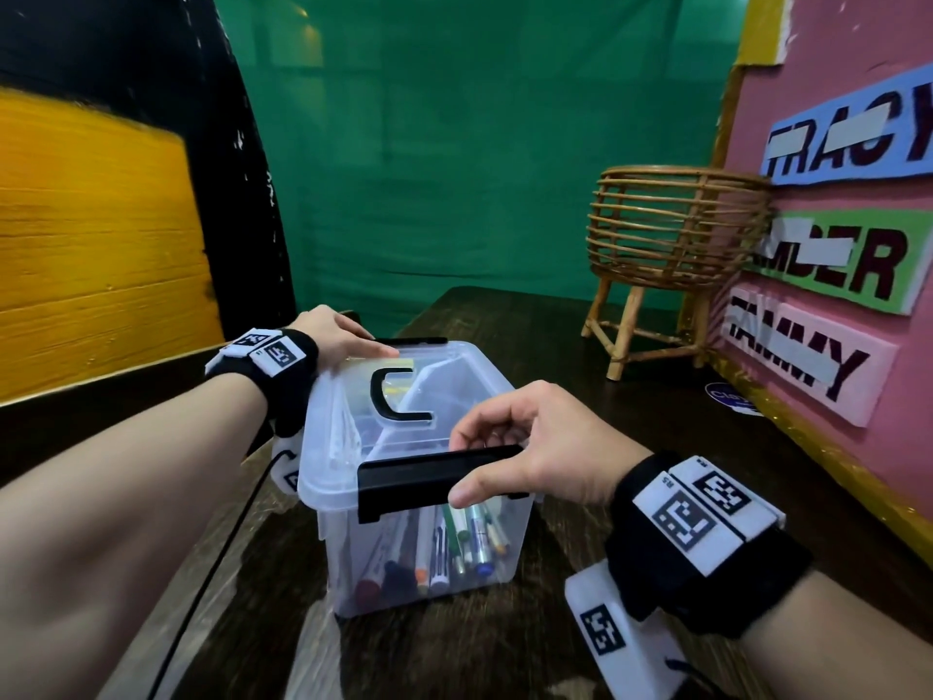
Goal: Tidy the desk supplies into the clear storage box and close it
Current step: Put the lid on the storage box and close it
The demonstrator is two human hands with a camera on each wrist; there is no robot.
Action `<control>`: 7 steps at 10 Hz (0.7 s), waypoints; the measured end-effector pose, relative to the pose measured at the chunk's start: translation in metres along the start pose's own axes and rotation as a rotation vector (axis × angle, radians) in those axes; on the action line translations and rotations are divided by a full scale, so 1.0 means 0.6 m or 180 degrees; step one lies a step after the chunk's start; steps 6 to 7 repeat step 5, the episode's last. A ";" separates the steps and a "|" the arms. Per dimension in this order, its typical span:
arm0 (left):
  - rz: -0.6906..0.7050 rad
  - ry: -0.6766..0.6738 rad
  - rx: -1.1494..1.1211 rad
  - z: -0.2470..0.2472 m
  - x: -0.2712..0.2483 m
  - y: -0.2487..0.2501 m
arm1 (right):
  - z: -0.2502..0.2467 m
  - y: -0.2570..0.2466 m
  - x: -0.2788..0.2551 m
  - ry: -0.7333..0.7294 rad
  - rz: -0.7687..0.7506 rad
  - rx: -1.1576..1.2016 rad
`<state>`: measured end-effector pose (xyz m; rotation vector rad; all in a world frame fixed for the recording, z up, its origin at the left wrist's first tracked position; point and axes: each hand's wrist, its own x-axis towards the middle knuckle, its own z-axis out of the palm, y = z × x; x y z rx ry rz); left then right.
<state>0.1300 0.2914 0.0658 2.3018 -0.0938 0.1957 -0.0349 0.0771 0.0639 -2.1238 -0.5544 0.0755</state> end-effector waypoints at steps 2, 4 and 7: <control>0.0252 -0.0028 0.0232 -0.003 -0.022 0.011 | 0.000 -0.008 -0.011 0.0014 0.0036 -0.0096; 0.0438 -0.0467 0.0596 0.006 -0.097 0.023 | 0.016 -0.024 -0.041 0.0324 0.0099 -0.0302; 0.0646 -0.0237 0.0700 0.001 -0.167 0.032 | 0.030 -0.035 -0.090 0.0892 -0.0011 -0.1009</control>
